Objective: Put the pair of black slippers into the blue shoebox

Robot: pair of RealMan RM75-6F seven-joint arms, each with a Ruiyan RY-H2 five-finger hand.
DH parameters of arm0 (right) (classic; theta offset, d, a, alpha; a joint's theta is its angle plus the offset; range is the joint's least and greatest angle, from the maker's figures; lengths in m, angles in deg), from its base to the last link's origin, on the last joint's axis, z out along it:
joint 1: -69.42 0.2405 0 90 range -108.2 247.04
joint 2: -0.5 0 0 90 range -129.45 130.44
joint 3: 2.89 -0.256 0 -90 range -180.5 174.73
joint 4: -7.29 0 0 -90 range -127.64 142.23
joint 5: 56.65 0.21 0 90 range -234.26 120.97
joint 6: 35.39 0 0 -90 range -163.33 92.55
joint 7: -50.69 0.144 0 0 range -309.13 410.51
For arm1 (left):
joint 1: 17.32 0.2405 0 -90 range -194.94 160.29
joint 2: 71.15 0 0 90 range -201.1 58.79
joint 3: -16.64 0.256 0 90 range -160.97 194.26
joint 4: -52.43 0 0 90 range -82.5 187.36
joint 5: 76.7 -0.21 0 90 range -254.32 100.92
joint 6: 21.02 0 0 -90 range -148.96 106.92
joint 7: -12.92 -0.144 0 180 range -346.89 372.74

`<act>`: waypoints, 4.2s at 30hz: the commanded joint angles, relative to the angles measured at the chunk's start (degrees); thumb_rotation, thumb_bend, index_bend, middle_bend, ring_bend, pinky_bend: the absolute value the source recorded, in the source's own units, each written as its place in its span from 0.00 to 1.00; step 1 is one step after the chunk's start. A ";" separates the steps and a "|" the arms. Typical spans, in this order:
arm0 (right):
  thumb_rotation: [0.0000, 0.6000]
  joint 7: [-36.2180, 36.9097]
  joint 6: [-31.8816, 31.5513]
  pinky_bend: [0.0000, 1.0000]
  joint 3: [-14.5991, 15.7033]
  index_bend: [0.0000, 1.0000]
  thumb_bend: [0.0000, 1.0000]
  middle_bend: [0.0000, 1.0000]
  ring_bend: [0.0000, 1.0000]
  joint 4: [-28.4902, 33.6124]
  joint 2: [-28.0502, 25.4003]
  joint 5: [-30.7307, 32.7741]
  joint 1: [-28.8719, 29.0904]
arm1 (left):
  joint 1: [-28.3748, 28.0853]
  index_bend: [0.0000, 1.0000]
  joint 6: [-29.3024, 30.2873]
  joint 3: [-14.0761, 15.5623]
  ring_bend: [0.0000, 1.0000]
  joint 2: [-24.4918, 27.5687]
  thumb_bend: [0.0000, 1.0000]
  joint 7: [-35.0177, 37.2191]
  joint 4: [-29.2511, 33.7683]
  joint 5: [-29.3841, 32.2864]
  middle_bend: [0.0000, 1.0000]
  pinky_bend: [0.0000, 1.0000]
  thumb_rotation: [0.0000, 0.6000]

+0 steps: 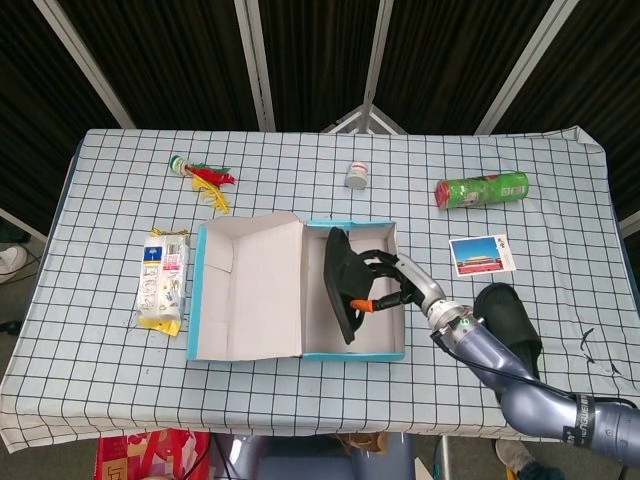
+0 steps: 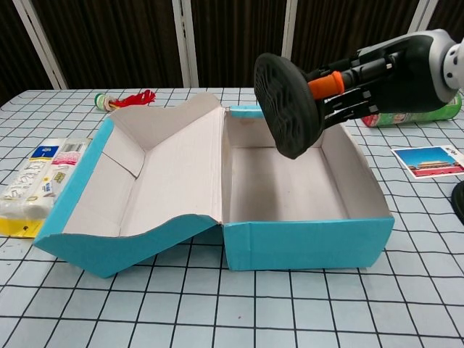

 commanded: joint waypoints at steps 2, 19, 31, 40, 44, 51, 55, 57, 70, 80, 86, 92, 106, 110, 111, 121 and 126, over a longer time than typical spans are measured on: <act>1.00 0.10 -0.34 0.19 0.53 0.63 0.76 0.51 0.38 -1.22 1.36 -0.01 0.60 | -0.03 0.09 -0.12 -0.04 0.05 -0.02 0.39 -0.03 -0.05 0.15 0.01 0.10 1.00; 1.00 1.79 0.38 0.18 1.63 0.63 0.76 0.51 0.38 -5.87 5.87 -2.21 0.89 | -0.34 0.09 -0.78 -0.23 0.05 -0.20 0.38 -0.62 -0.16 0.86 0.01 0.10 1.00; 1.00 0.08 0.23 0.18 4.21 0.63 0.76 0.51 0.38 -7.84 7.72 -2.73 1.51 | -0.42 0.09 -0.91 -0.24 0.05 -0.25 0.39 -0.83 -0.15 0.97 0.01 0.10 1.00; 1.00 -1.38 -1.28 0.18 5.30 0.63 0.76 0.51 0.38 -8.51 9.41 -2.17 2.32 | -0.47 0.09 -0.97 -0.26 0.05 -0.26 0.39 -0.66 -0.25 0.96 0.01 0.10 1.00; 1.00 -2.07 -2.51 0.18 5.71 0.63 0.76 0.51 0.38 -8.59 10.40 -0.58 2.93 | -0.49 0.09 -0.98 -0.26 0.05 -0.26 0.38 -0.56 -0.30 0.91 0.01 0.10 1.00; 1.00 -4.64 -5.31 0.18 6.78 0.64 0.76 0.51 0.38 -9.00 12.27 1.76 4.20 | -0.53 0.09 -1.12 -0.29 0.05 -0.24 0.39 -0.41 -0.37 1.01 0.01 0.10 1.00; 1.00 -6.55 -6.72 0.18 7.58 0.64 0.76 0.51 0.38 -9.20 13.10 2.45 4.75 | -0.53 0.09 -1.12 -0.31 0.05 -0.21 0.39 -0.29 -0.41 1.01 0.01 0.10 1.00; 1.00 -7.68 -7.55 0.18 8.09 0.64 0.76 0.51 0.38 -9.36 13.60 2.71 4.98 | -0.53 0.09 -1.11 -0.28 0.05 -0.20 0.38 -0.21 -0.42 0.95 0.01 0.10 1.00; 1.00 -14.29 -12.93 0.18 10.19 0.64 0.76 0.51 0.38 -10.64 16.65 4.76 5.75 | -0.49 0.09 -0.95 -0.23 0.05 -0.18 0.39 -0.23 -0.38 0.79 0.01 0.10 1.00; 1.00 -21.14 -17.48 0.16 10.94 0.64 0.76 0.51 0.38 -10.59 18.92 9.10 7.16 | -0.44 0.09 -0.84 -0.24 0.05 -0.19 0.38 -0.35 -0.28 0.82 0.01 0.10 1.00; 1.00 -23.86 -18.45 0.16 11.00 0.64 0.76 0.51 0.38 -10.31 19.81 10.62 7.55 | -0.41 0.09 -0.83 -0.26 0.05 -0.12 0.38 -0.07 -0.35 0.81 0.01 0.10 1.00; 1.00 -26.72 -19.24 0.16 11.36 0.64 0.76 0.51 0.38 -10.29 20.88 11.53 7.91 | -0.34 0.09 -0.71 -0.23 0.05 -0.02 0.38 0.22 -0.31 0.66 0.01 0.10 1.00; 1.00 -32.92 -20.95 0.15 12.86 0.65 0.76 0.51 0.38 -11.62 23.48 11.07 8.11 | -0.24 0.09 -0.60 -0.24 0.05 0.06 0.39 0.54 -0.40 0.63 0.01 0.10 1.00; 1.00 -34.32 -21.10 0.15 13.17 0.65 0.76 0.51 0.38 -11.91 23.93 10.96 8.03 | -0.22 0.09 -0.55 -0.25 0.05 0.07 0.38 0.53 -0.38 0.63 0.01 0.10 1.00; 1.00 -34.61 -21.14 0.15 13.21 0.65 0.76 0.51 0.38 -12.00 24.05 10.96 8.00 | -0.21 0.09 -0.54 -0.24 0.05 0.07 0.38 0.54 -0.37 0.60 0.01 0.10 1.00; 1.00 -37.42 -21.32 0.15 13.44 0.65 0.76 0.51 0.38 -12.79 25.20 11.17 7.93 | -0.19 0.09 -0.53 -0.26 0.05 0.11 0.38 0.67 -0.39 0.62 0.01 0.10 1.00; 1.00 -39.26 -21.82 0.15 13.82 0.65 0.76 0.51 0.38 -13.27 25.90 11.13 8.04 | -0.19 0.09 -0.55 -0.30 0.05 0.11 0.38 0.62 -0.39 0.72 0.01 0.10 1.00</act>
